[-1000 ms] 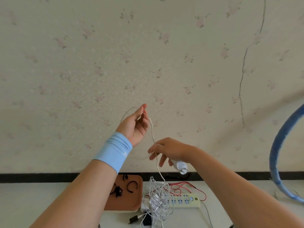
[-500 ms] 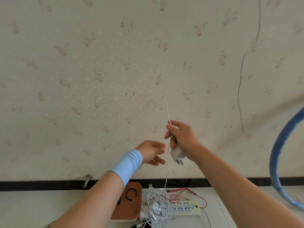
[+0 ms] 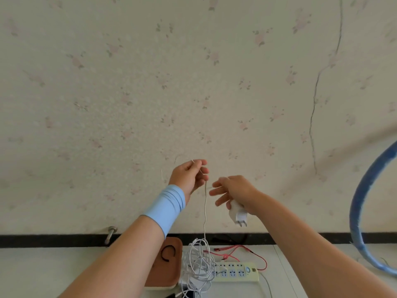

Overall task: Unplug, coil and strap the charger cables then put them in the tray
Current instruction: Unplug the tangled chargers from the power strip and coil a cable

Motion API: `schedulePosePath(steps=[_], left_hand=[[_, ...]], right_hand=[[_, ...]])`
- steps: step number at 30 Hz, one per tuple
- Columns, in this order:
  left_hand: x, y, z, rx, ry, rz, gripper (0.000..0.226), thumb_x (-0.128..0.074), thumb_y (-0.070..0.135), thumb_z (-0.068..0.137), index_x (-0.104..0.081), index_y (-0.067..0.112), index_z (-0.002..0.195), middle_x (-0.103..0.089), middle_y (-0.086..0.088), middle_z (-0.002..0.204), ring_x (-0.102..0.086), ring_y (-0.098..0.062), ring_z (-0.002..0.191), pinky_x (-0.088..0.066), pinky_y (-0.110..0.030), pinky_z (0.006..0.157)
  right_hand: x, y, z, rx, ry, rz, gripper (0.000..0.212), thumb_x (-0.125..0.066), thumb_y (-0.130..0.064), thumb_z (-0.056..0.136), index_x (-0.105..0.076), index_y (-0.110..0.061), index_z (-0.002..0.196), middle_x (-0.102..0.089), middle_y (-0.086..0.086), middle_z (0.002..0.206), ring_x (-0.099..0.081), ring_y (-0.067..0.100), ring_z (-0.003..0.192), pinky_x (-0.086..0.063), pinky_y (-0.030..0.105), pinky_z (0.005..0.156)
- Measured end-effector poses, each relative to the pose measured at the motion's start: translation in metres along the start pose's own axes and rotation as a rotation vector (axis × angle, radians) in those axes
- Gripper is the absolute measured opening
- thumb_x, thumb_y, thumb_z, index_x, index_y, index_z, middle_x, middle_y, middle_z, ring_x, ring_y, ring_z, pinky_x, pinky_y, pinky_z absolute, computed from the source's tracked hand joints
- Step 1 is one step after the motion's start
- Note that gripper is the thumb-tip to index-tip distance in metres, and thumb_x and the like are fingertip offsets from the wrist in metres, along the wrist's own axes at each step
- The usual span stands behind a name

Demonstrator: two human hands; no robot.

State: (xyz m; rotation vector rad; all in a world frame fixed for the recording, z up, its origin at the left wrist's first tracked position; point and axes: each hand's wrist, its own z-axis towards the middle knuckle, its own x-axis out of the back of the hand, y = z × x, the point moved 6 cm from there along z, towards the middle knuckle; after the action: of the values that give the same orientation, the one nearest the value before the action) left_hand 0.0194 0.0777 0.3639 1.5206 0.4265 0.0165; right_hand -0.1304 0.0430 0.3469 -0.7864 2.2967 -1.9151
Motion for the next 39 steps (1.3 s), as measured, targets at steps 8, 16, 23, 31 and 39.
schedulePosePath(steps=[8,16,23,31,39], left_hand=[[0.002,0.015,0.003,0.125,-0.049,-0.539,0.018,-0.049,0.016,0.102,-0.065,0.01,0.102,-0.067,-0.001,0.073,-0.057,-0.007,0.056,-0.047,-0.015,0.049],[0.008,0.006,0.004,0.144,-0.03,-0.276,0.033,-0.048,0.033,0.102,-0.06,0.005,0.116,-0.07,-0.014,0.111,-0.071,-0.026,0.082,-0.057,-0.029,0.063],[-0.006,-0.015,-0.005,0.242,-0.251,0.104,0.073,-0.026,0.063,0.098,-0.064,0.004,0.119,-0.07,-0.016,0.108,-0.067,-0.029,0.08,-0.048,-0.032,0.065],[-0.033,-0.058,-0.016,0.118,-0.512,0.912,0.03,-0.054,0.02,0.098,-0.059,0.011,0.126,-0.07,-0.006,0.103,-0.067,-0.013,0.085,-0.056,-0.023,0.077],[-0.007,-0.063,0.009,0.054,-0.173,0.473,0.018,-0.057,0.011,0.096,-0.07,0.006,0.085,-0.069,-0.01,0.079,-0.066,-0.02,0.066,-0.058,-0.034,0.073]], right_hand=[[-0.036,0.012,0.001,0.102,-0.287,-0.356,0.022,-0.052,-0.028,0.103,-0.057,-0.02,0.123,-0.063,0.001,0.123,-0.072,0.021,0.076,-0.049,0.028,0.046],[0.002,-0.005,0.008,0.179,0.163,-0.258,0.016,-0.057,-0.024,0.1,-0.07,-0.016,0.095,-0.077,-0.005,0.078,-0.064,0.017,0.052,-0.043,0.026,0.046],[0.024,-0.022,-0.004,0.247,0.343,0.004,0.019,-0.062,-0.025,0.098,-0.07,-0.01,0.09,-0.077,-0.001,0.074,-0.05,0.017,0.041,-0.045,0.027,0.049],[0.024,-0.031,-0.013,0.238,0.313,0.179,0.021,-0.065,-0.028,0.098,-0.072,-0.009,0.095,-0.078,0.0,0.08,-0.044,0.014,0.038,-0.04,0.022,0.041],[-0.002,0.01,0.009,0.128,-0.018,0.011,0.018,-0.064,-0.013,0.09,-0.074,-0.009,0.105,-0.073,0.011,0.097,-0.058,0.021,0.052,-0.04,0.026,0.042]])
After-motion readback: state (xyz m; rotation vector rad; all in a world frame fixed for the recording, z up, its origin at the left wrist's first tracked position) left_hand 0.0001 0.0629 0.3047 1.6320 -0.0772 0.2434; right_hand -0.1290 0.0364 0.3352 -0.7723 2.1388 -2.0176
